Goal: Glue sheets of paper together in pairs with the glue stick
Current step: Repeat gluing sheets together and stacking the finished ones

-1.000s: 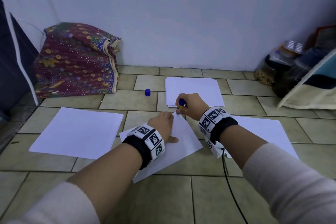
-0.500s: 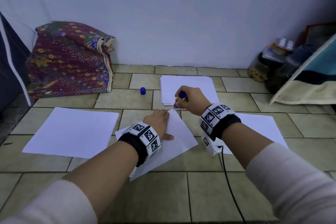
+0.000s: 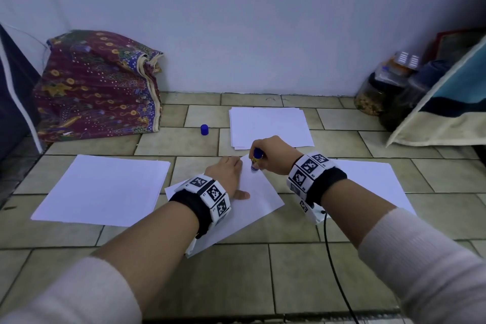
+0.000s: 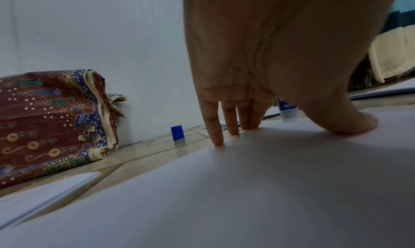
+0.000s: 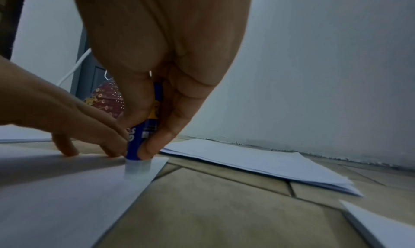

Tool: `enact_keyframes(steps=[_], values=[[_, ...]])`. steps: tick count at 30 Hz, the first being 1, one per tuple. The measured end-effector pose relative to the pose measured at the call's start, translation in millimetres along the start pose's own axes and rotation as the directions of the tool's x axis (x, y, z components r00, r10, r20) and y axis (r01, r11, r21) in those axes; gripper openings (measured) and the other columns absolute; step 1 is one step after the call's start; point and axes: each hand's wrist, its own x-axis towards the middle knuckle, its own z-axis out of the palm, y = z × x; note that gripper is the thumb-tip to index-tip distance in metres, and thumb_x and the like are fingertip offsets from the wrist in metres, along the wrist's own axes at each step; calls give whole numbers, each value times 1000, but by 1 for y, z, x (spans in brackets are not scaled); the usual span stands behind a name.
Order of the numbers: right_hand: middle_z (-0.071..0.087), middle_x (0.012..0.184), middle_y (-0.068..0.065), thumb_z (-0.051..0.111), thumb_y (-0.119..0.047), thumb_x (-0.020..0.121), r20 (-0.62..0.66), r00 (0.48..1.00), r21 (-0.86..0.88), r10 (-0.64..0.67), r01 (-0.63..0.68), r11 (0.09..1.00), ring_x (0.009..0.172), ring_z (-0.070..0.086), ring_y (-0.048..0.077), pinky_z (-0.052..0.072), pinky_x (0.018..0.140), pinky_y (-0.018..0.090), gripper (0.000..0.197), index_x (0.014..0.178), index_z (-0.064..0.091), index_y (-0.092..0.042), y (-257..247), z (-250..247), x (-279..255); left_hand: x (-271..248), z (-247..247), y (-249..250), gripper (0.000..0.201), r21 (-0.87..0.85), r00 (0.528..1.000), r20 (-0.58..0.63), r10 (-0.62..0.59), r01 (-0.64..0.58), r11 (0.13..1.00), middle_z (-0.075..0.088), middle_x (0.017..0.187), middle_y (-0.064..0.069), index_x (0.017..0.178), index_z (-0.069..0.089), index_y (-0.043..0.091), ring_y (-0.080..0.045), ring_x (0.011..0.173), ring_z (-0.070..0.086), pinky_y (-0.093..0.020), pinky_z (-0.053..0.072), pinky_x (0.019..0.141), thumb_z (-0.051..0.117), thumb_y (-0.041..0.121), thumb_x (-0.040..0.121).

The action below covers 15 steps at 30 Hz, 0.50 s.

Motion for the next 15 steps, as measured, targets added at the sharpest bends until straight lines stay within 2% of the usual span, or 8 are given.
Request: enact_keyframes(steps=[3, 8, 10, 12, 15], values=[[65, 102, 6, 67, -14, 85, 19, 1000, -33, -21, 21, 999, 95, 57, 21, 48, 77, 28, 19, 104, 62, -11, 2, 1, -12, 1, -1, 1, 85, 11, 1000, 15, -3, 2, 1000, 24, 153, 0, 146, 25, 11, -19, 140, 22, -39, 40, 104, 61, 56, 84], [62, 86, -4, 63, -9, 87, 64, 997, -2, -45, 45, 999, 82, 54, 11, 37, 61, 11, 17, 104, 62, -10, 9, 3, -36, 0, -2, 2, 88, 30, 1000, 18, -3, 2, 1000, 23, 154, -1, 147, 22, 10, -19, 141, 21, -40, 39, 105, 60, 57, 84], [64, 89, -1, 63, -11, 88, 74, 995, 7, -60, 60, 998, 84, 58, 14, 41, 65, 13, 17, 104, 61, -10, 14, 4, -45, 0, -1, 1, 86, 24, 1000, 4, -4, 4, 1000, 24, 154, -1, 146, 23, 10, -18, 140, 23, -39, 39, 105, 60, 56, 84], [61, 88, -2, 62, -11, 89, 86, 994, 19, -63, 61, 998, 83, 56, 13, 41, 65, 11, 17, 105, 61, -10, 18, 4, -54, 0, 0, 1, 86, 8, 1000, -19, 2, -2, 1000, 26, 152, -2, 146, 23, 10, -19, 139, 25, -39, 38, 105, 62, 55, 84], [62, 84, -5, 63, -10, 88, 99, 993, 31, -69, 67, 997, 76, 54, 8, 39, 65, 11, 17, 106, 61, -9, 23, 5, -65, 0, 0, 3, 91, -54, 999, -40, 25, -27, 998, 26, 151, -6, 150, 13, 21, -23, 136, 28, -40, 41, 102, 67, 48, 82]])
